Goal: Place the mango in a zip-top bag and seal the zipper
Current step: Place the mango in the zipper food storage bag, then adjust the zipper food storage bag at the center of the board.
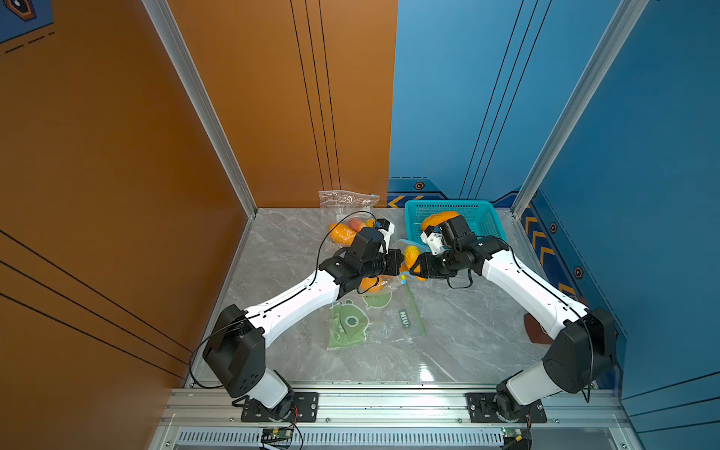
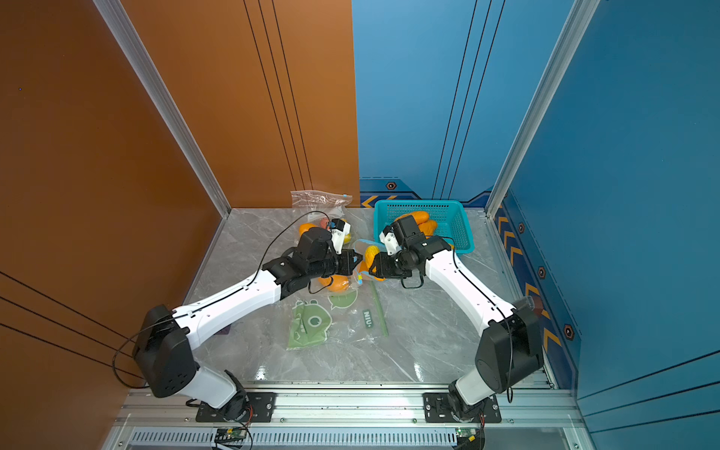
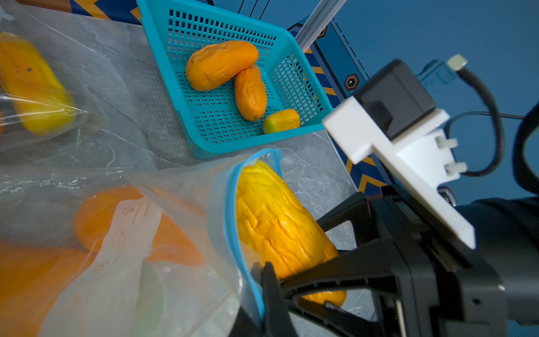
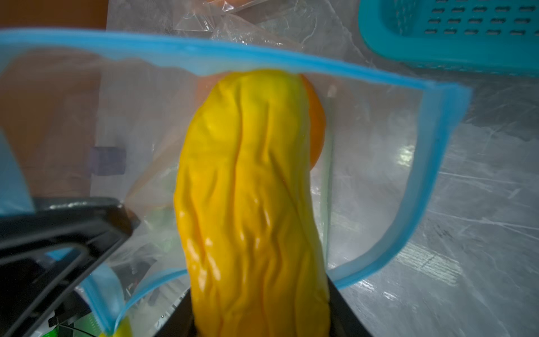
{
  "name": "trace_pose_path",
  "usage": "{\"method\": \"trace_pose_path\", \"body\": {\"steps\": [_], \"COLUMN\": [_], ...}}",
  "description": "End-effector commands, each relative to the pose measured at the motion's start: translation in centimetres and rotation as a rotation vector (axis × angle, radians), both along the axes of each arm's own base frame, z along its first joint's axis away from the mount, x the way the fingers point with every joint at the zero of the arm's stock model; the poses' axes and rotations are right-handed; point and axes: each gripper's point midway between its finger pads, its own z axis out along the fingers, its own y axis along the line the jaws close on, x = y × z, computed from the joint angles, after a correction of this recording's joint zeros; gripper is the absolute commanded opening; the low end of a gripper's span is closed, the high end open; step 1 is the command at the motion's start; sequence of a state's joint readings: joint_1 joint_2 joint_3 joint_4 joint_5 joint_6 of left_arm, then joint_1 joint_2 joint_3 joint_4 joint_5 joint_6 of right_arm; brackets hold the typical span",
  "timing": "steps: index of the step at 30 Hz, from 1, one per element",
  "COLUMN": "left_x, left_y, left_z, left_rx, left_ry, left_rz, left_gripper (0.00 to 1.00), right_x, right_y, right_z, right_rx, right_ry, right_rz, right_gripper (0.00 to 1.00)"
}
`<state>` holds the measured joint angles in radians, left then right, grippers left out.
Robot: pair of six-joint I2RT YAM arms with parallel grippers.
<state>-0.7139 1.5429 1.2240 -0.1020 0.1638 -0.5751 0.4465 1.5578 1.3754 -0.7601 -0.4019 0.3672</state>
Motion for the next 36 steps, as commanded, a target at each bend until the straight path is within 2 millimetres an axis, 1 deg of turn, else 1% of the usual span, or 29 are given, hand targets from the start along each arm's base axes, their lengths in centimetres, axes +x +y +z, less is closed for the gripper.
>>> {"method": "trace_pose_path", "body": {"steps": [1,5,7,11,12,16,19,21,23,27,29,31,36], "left_x": [-1.1,-1.2,-1.2,-1.1,-1.0,-0.7,-0.6,-0.5,-0.5,-0.5,-0.6,-0.6,-0.6], "left_y": [-0.4,-0.5,-0.6,-0.8,-0.7,-0.7,-0.6,-0.5,-0.4,-0.3,-0.2,-0.2,-0.1], "left_z": [0.8,1.0,1.3,1.5,1.6,1.7,1.9,2.1,2.4,2.6,2.8,3.0,3.2], "left_rx": [-0.017,-0.026,-0.034,-0.047,-0.053,-0.068,-0.082,-0.087,-0.093,-0.102,-0.104,-0.107,-0.113], "left_ry": [-0.022,-0.025,-0.029,-0.028,-0.027,-0.02,-0.018,-0.019,-0.021,-0.021,-0.024,-0.026,-0.027], "left_rz": [-0.047,-0.048,-0.05,-0.047,-0.044,-0.037,-0.033,-0.032,-0.035,-0.042,-0.045,-0.046,-0.048], "left_gripper": [0.0,0.0,0.0,0.0,0.0,0.0,0.0,0.0,0.0,0.0,0.0,0.0,0.0], "right_x": [1.3,2.0,2.2,2.4,2.4,2.4,2.6,2.7,2.9,2.9,3.0,3.0,3.3], "right_y": [0.0,0.3,0.4,0.6,0.8,0.8,-0.1,-1.2,-2.7,-5.6,-6.7,-7.2,-6.9], "right_z": [0.9,0.2,-0.1,0.1,0.3,1.1,2.5,3.9,5.1,6.4,6.1,5.3,2.4], "right_rx": [-0.033,-0.061,-0.071,-0.064,-0.057,-0.041,-0.031,-0.031,-0.049,-0.091,-0.13,-0.146,-0.138], "right_ry": [-0.044,-0.046,-0.052,-0.067,-0.074,-0.094,-0.131,-0.18,-0.235,-0.314,-0.331,-0.327,-0.288], "right_rz": [-0.024,-0.03,-0.03,-0.028,-0.025,-0.02,-0.033,-0.04,-0.054,-0.079,-0.086,-0.084,-0.07], "right_gripper": [0.32,0.47,0.53,0.66,0.67,0.69,0.68,0.65,0.63,0.6,0.59,0.58,0.56]}}
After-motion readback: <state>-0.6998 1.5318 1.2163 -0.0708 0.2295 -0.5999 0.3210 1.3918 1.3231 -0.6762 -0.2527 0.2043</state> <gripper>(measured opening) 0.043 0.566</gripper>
